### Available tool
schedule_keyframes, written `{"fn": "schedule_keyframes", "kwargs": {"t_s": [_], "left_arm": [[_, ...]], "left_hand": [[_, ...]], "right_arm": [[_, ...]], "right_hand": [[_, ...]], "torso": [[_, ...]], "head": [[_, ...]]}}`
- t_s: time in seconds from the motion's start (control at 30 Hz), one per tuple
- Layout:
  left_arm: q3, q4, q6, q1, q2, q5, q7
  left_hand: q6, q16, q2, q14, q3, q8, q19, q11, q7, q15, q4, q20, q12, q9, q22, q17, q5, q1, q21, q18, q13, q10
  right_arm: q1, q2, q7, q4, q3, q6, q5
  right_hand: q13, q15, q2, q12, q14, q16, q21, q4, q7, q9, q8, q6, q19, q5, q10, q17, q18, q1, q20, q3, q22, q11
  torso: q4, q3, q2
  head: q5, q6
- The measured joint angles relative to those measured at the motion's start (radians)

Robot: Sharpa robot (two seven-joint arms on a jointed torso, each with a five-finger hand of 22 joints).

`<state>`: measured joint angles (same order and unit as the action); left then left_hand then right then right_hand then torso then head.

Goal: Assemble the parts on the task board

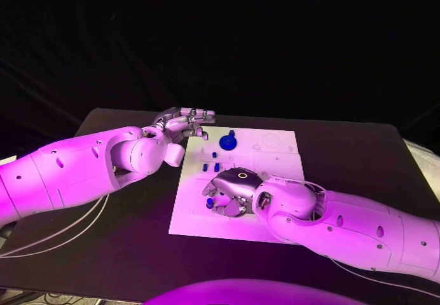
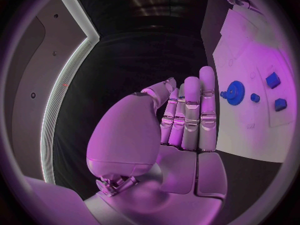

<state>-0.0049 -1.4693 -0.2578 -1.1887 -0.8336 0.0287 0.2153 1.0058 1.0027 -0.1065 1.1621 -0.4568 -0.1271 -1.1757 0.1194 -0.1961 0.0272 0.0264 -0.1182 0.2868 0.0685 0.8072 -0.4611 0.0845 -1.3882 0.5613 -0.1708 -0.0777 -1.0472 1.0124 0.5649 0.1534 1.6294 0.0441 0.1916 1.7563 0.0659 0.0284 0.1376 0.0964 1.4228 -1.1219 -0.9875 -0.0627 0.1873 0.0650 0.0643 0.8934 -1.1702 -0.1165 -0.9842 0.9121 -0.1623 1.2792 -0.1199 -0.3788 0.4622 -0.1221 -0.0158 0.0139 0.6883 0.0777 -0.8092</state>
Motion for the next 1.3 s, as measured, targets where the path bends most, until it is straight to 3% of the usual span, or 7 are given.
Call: {"fn": "schedule_keyframes", "kwargs": {"t_s": [0.17, 0.27, 0.57, 0.83, 1.03, 1.2, 1.3], "left_arm": [[0.000, 0.000, 0.000, 0.000, 0.000, 0.000, 0.000], [0.000, 0.001, 0.000, 0.000, -0.001, 0.000, 0.000], [0.000, 0.003, 0.001, 0.004, -0.005, 0.000, -0.001], [-0.001, 0.009, 0.001, 0.008, -0.012, 0.000, -0.002], [-0.001, 0.010, 0.001, 0.012, -0.010, 0.000, -0.002], [-0.001, 0.011, 0.001, 0.022, -0.009, 0.000, -0.003], [-0.001, 0.012, 0.001, 0.026, -0.009, 0.000, -0.003]], "left_hand": [[0.000, 0.001, 0.000, 0.000, 0.000, 0.000, 0.000, 0.000, 0.000, 0.000, 0.000, 0.000, 0.000, 0.000, 0.000, 0.001, 0.000, 0.000, 0.000, 0.000, 0.000, 0.000], [0.000, 0.004, 0.000, 0.000, 0.000, 0.000, -0.004, 0.000, 0.000, 0.000, 0.000, -0.004, 0.008, 0.000, -0.002, 0.003, 0.000, 0.000, 0.000, 0.000, 0.001, 0.000], [0.000, 0.004, 0.000, 0.000, 0.000, 0.000, -0.004, -0.004, 0.000, 0.000, 0.000, -0.004, 0.008, 0.000, -0.002, 0.004, 0.000, 0.000, 0.000, 0.000, 0.001, 0.004], [0.000, 0.004, 0.000, -0.001, 0.000, 0.000, -0.004, -0.004, 0.000, 0.001, 0.000, -0.003, 0.008, 0.000, -0.002, 0.004, 0.000, 0.000, 0.000, 0.000, 0.001, 0.004], [0.000, 0.004, 0.000, -0.002, 0.000, 0.000, -0.004, -0.004, 0.000, 0.002, 0.000, -0.003, 0.008, 0.000, -0.002, 0.004, 0.000, 0.000, 0.000, 0.000, 0.001, 0.004], [0.000, 0.004, 0.000, -0.002, 0.000, 0.000, -0.004, -0.004, 0.000, 0.002, 0.000, -0.003, 0.007, 0.000, -0.002, 0.004, 0.000, 0.000, 0.000, 0.000, 0.001, 0.004], [0.000, 0.004, 0.000, -0.002, 0.000, 0.000, -0.004, -0.004, 0.000, 0.002, 0.000, -0.004, 0.008, 0.000, -0.002, 0.005, 0.000, 0.000, 0.000, 0.000, 0.001, 0.004]], "right_arm": [[0.001, 0.007, 0.000, 0.001, -0.001, 0.027, -0.001], [0.001, 0.025, -0.004, 0.011, -0.001, 0.064, -0.012], [-0.010, 0.175, -0.039, 0.140, -0.028, 0.192, -0.085], [0.080, 0.405, -0.020, 0.235, -0.037, 0.203, -0.305], [0.094, 0.517, 0.059, 0.263, -0.016, 0.177, -0.405], [0.090, 0.545, 0.128, 0.274, -0.006, 0.155, -0.422], [0.081, 0.547, 0.169, 0.275, -0.001, 0.142, -0.421]], "right_hand": [[0.012, 0.005, 0.014, 0.034, -0.059, 0.043, 0.028, 0.016, 0.000, 0.004, 0.009, -0.038, 0.024, -0.032, 0.076, -0.086, -0.016, -0.003, -0.007, 0.108, -0.024, -0.003], [0.022, 0.005, -0.008, 0.087, -0.066, 0.038, 0.028, 0.024, -0.008, 0.007, 0.016, -0.030, 0.024, -0.042, 0.095, -0.102, -0.015, 0.018, -0.007, 0.169, -0.029, -0.001], [0.035, -0.004, -0.035, 0.194, 0.003, -0.058, -0.034, 0.016, -0.005, 0.014, 0.047, 0.052, -0.041, -0.083, 0.003, -0.007, -0.016, 0.061, -0.006, 0.195, 0.058, 0.008], [0.061, -0.034, -0.070, 0.281, 0.045, -0.119, -0.151, 0.068, -0.030, 0.013, 0.051, 0.100, -0.132, -0.089, -0.167, 0.082, 0.001, -0.001, 0.021, 0.211, 0.241, 0.033], [0.245, -0.072, -0.057, 0.506, 0.043, -0.197, -0.249, 0.113, -0.065, 0.013, 0.068, 0.139, -0.201, -0.120, -0.276, 0.197, 0.039, -0.028, 0.060, 0.262, 0.403, 0.086], [0.675, -0.074, -0.072, 0.867, 0.042, -0.268, -0.306, 0.164, -0.074, 0.023, 0.086, 0.147, -0.221, -0.161, -0.279, 0.309, 0.049, -0.042, 0.063, 0.317, 0.498, 0.094], [0.779, -0.074, -0.072, 0.944, 0.042, -0.283, -0.314, 0.184, -0.074, 0.026, 0.086, 0.147, -0.221, -0.183, -0.279, 0.336, 0.049, -0.042, 0.063, 0.345, 0.518, 0.094]], "torso": [[0.0000, 0.0000, 0.000], [0.0007, -0.0003, -0.001], [0.0013, -0.0015, -0.003], [0.0126, -0.0006, -0.012], [0.0281, -0.0012, -0.019], [0.0365, -0.0049, -0.022], [0.0376, -0.0056, -0.024]], "head": [[-0.002, 0.002], [-0.003, 0.004], [-0.008, 0.017], [-0.037, 0.027], [-0.053, 0.034], [-0.060, 0.032], [-0.062, 0.031]]}}
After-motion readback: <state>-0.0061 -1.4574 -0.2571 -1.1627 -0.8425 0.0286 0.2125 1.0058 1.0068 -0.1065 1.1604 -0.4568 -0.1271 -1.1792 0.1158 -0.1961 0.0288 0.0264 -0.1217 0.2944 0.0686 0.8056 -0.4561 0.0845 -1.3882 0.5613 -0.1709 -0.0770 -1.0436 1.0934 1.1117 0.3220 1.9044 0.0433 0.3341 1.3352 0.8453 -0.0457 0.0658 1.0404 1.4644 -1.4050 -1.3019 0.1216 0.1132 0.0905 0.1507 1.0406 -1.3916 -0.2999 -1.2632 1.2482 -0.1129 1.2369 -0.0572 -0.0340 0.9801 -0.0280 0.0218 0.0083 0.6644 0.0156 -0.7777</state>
